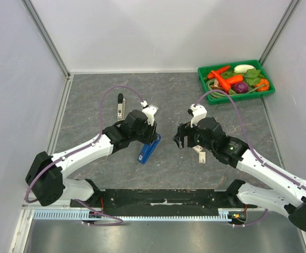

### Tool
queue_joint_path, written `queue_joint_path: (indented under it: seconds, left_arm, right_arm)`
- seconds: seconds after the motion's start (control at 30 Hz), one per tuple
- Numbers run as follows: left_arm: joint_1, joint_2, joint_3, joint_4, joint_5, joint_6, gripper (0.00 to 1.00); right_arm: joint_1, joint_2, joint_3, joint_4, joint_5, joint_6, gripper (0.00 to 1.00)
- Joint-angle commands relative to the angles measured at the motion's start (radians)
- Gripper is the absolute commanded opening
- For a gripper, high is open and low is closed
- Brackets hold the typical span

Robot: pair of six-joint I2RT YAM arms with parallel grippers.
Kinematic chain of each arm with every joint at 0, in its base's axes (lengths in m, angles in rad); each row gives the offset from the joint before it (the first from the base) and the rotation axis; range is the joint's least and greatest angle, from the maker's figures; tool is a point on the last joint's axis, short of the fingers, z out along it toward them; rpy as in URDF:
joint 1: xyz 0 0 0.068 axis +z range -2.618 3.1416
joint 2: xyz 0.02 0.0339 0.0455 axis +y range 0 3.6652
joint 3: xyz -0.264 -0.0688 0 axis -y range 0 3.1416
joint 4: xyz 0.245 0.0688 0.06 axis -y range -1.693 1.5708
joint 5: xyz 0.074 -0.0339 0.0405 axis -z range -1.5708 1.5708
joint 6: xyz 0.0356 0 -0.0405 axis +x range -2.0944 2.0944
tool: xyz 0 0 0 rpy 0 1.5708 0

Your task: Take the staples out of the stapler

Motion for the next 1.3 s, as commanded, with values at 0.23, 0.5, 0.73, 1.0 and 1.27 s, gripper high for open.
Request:
queue_joint_path:
  seconds: [0.23,0.5,0.73,1.0,1.27]
  left_arm:
    - [-0.012,-0.138,0.054,0.124,0.632,0.157,0.02]
    - [-0.016,-0.188,0.057,0.148,0.865,0.139,0.02]
    - [-0.03,-0.24,0.039,0.186,0.977,0.119,0.02]
    - [-0.042,-0.271,0.043,0.195,1.019,0.115,0.02]
    - [-0.045,-0.27,0.043,0.204,1.025,0.118,0.02]
  right_arm:
    - [-0.002,-0.071,0.091,-0.056,-0.311,-0.161,0.77]
    - [0.0,-0.103,0.146,-0.112,-0.477,-0.224,0.7]
    - [0.007,-0.146,0.169,-0.13,-0.663,-0.259,0.69]
    - [0.024,-0.13,0.17,-0.124,-0.787,-0.253,0.69]
    - [0.055,-0.097,0.155,-0.09,-0.835,-0.246,0.59]
